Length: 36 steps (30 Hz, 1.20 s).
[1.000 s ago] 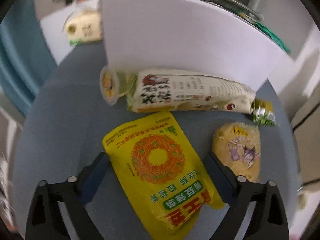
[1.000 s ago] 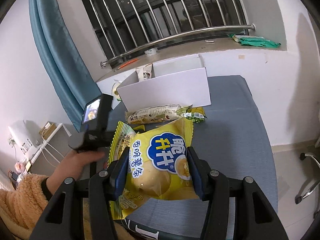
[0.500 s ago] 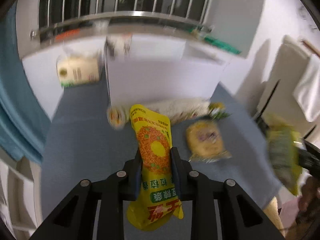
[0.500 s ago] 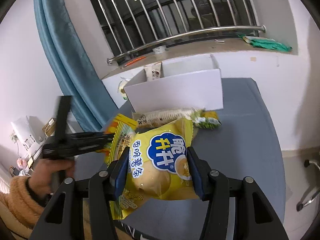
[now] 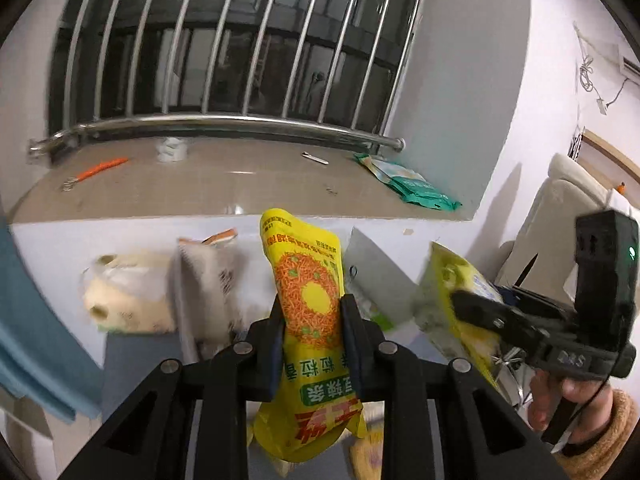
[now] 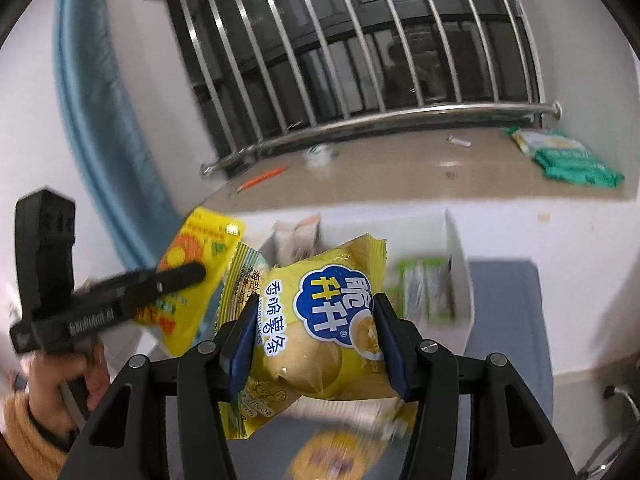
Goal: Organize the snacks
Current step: 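Carry both packs into the white box and open both grippers, then withdraw both grippers from the box back over the snack pile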
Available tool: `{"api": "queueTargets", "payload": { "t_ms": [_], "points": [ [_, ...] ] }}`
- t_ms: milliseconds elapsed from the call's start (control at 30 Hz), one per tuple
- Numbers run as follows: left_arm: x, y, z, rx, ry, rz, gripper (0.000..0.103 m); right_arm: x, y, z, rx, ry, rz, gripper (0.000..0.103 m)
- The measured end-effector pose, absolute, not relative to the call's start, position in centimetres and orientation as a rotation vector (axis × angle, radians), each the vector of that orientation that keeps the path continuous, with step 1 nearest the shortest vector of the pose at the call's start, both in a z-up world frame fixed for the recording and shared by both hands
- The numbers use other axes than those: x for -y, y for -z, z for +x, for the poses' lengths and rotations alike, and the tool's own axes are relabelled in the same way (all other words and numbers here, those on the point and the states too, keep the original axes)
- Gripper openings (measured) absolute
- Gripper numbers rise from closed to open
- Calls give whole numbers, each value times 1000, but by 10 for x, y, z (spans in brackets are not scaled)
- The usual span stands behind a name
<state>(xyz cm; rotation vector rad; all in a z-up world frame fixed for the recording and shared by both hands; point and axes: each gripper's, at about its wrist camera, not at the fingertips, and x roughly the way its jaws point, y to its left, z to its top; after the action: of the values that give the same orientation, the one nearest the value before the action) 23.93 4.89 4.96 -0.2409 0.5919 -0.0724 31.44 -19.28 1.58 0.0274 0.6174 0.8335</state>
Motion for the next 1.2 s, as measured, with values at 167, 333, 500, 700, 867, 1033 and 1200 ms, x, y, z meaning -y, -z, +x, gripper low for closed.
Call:
{"api": "queueTargets", "payload": {
  "t_ms": [167,333,500,700,867,1033,1200],
  "points": [
    [-54,-31,291,-641,39,-215,28,165,-12,378,-693,-744,17,59],
    [-58,-13,311,-695,-6,-207,79,162,-1,411,-729,-710,37,69],
    [-75,-10,304,-688,-11,-277,103,170,-4,417,-717,-689,69,103],
    [-75,-22,286,-670,-18,-236,103,178,-14,396,-660,-694,22,103],
    [-59,-40,255,-637,-1,-153,103,187,-23,364,-608,-727,-10,103],
    [-37,-53,207,-589,29,-84,103,202,-25,315,-565,-758,-37,103],
    [-18,-55,156,-554,66,-43,103,230,-16,263,-537,-780,-23,103]
  ]
}}
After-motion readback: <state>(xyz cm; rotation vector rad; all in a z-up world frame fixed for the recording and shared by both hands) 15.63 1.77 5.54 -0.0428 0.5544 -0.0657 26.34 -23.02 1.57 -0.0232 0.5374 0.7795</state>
